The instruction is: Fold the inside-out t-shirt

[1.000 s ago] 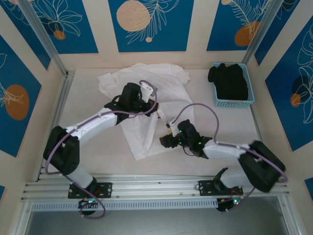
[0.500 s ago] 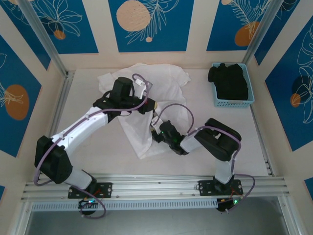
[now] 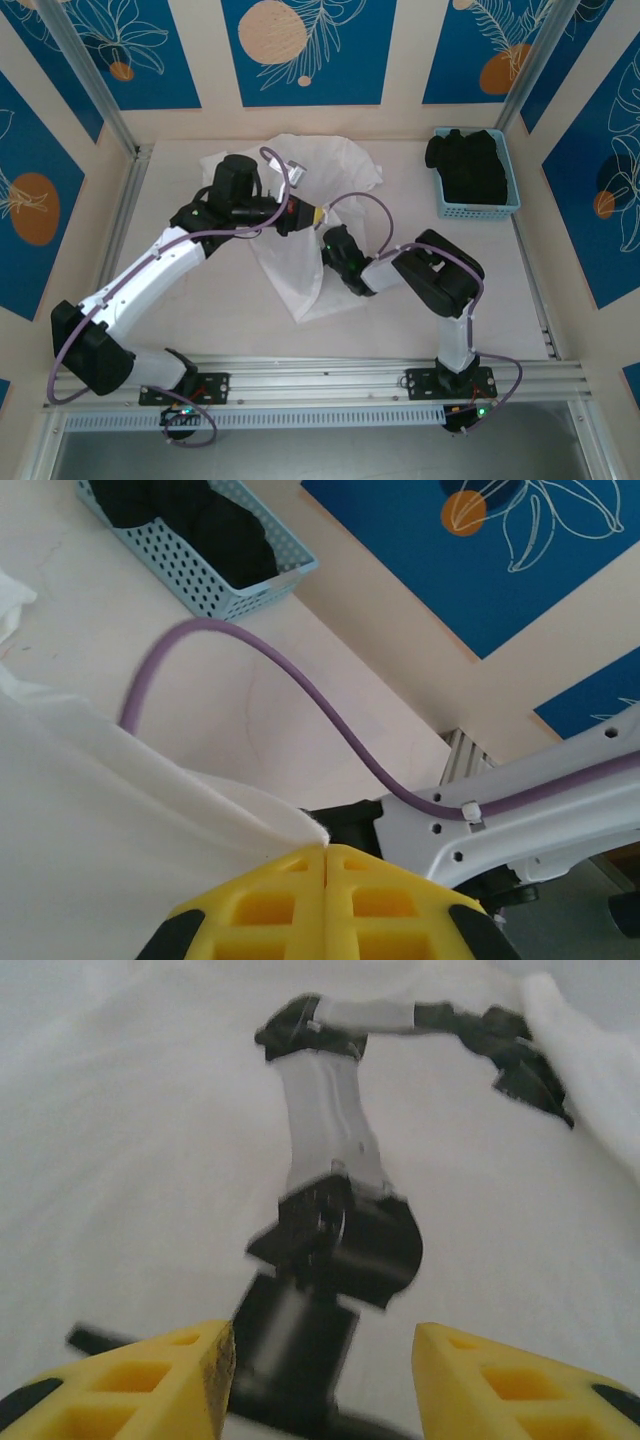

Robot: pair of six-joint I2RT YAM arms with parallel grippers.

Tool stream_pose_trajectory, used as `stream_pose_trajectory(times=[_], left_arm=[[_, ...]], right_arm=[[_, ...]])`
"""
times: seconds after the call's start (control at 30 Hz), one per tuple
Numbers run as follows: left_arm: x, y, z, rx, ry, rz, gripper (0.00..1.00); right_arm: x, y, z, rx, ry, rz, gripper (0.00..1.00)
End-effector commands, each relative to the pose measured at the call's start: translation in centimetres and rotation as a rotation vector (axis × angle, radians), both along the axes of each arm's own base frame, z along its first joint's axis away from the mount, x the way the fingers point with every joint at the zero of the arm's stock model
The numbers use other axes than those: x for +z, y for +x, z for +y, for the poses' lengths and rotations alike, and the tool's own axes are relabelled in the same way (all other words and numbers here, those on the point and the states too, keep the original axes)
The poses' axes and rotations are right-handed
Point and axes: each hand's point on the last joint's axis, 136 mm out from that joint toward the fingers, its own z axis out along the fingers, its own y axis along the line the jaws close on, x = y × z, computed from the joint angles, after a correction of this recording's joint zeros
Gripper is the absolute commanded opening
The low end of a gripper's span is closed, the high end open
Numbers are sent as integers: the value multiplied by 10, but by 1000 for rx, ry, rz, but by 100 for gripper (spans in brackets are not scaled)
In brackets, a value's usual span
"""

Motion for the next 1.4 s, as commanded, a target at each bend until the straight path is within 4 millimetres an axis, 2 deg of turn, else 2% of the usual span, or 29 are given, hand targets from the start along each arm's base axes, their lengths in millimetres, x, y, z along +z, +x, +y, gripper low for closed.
stream_pose_trajectory(times=[0.0, 0.17, 0.37, 0.53, 0.63, 0.7, 0.73, 0.77, 0.87, 0.93, 1.0, 1.07, 1.2, 1.3, 1.37], left_arm=[[49, -19, -19, -118, -102, -83, 0], [87, -43, -33, -208, -152, -141, 0], [130, -60, -45, -277, -212, -191, 0], [162, -69, -39, -296, -247, -252, 0], [177, -71, -29, -261, -236, -320, 0], [185, -63, -20, -194, -223, -373, 0], [188, -59, -15, -160, -219, -390, 0], [190, -51, -9, -113, -217, -403, 0], [194, -30, 10, 22, -224, -426, 0], [196, -16, 25, 98, -243, -423, 0], [194, 1, 44, 196, -246, -415, 0], [185, 19, 62, 298, -220, -403, 0], [150, 57, 96, 486, -133, -363, 0], [106, 87, 118, 599, -40, -306, 0], [74, 111, 142, 705, 15, -254, 0]], right_arm=[[-5, 9, 9, -44, -17, 33, 59], [-7, 20, 10, -87, -34, 84, 67], [-25, 29, 13, -132, -78, 186, 78], [-49, 31, -3, -207, -131, 320, 85], [-68, 25, -18, -235, -156, 433, 86], [-78, 16, -24, -237, -174, 494, 81], [-76, 14, -22, -218, -176, 495, 83], [-75, 12, -22, -208, -176, 514, 78], [-76, 5, -21, -172, -166, 573, 58], [-81, 0, -21, -143, -139, 668, 36], [-78, -2, -22, -115, -85, 710, 13], [-62, -1, -22, -88, -17, 692, 1], [-9, 4, -16, -7, 118, 614, 0], [37, 4, -1, 94, 225, 571, 0], [69, 1, 16, 185, 296, 540, 0]])
